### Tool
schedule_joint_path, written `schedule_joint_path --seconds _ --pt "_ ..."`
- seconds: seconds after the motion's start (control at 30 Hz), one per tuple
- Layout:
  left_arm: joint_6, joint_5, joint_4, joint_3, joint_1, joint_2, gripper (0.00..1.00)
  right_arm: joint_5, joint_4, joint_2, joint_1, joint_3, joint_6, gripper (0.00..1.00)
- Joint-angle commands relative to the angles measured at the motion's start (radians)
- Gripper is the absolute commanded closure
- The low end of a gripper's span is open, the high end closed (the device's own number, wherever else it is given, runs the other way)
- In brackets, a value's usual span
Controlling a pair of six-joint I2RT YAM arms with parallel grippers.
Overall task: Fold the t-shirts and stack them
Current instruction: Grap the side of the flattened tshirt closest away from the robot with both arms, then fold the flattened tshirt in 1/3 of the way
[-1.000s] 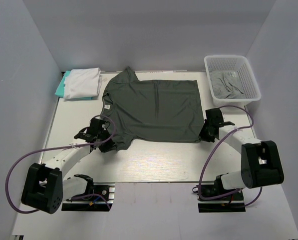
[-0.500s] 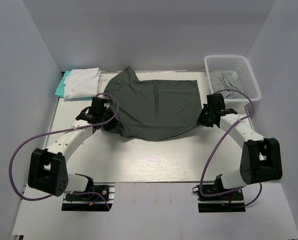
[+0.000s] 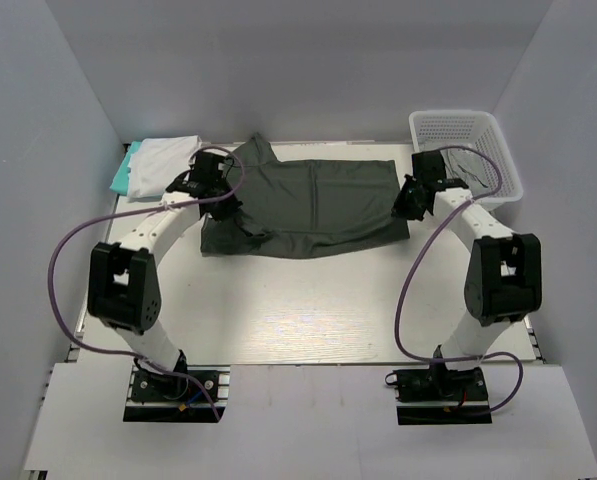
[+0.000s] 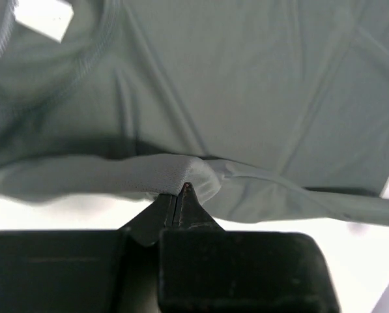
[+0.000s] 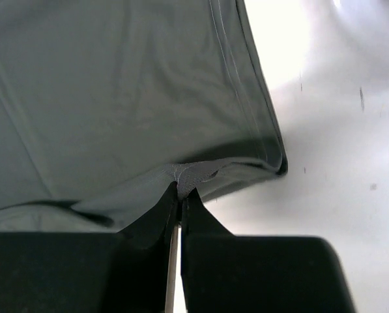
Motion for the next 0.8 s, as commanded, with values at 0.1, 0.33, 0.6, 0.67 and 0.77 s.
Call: schedule_joint_path --seconds 0.1,0.33,0.6,0.67,0.77 --pt "0.058 -0.024 -0.002 0.167 0.039 0.157 1.0 0.0 -0.04 0.126 -0.025 0.182 -0.046 1.0" --pt "0.126 -0.096 -0.03 0.426 0.081 0.358 0.0 0.034 -0.083 0.324 -0.033 0.404 -0.178 0.63" --pt "0.137 -0.089 -0.085 0.494 0.092 0.337 0.0 -0.128 -0.028 0.223 -0.011 0.323 -0.246 0.21" --pt "0.146 -0.052 -0.035 0.373 0.092 0.251 0.0 -0.179 0.015 0.155 -0.005 0.24 -0.25 0.1" --pt "0.126 -0.027 0.002 0.207 0.081 0.157 0.0 -0.222 0.086 0.099 0.015 0.104 -0.234 0.1"
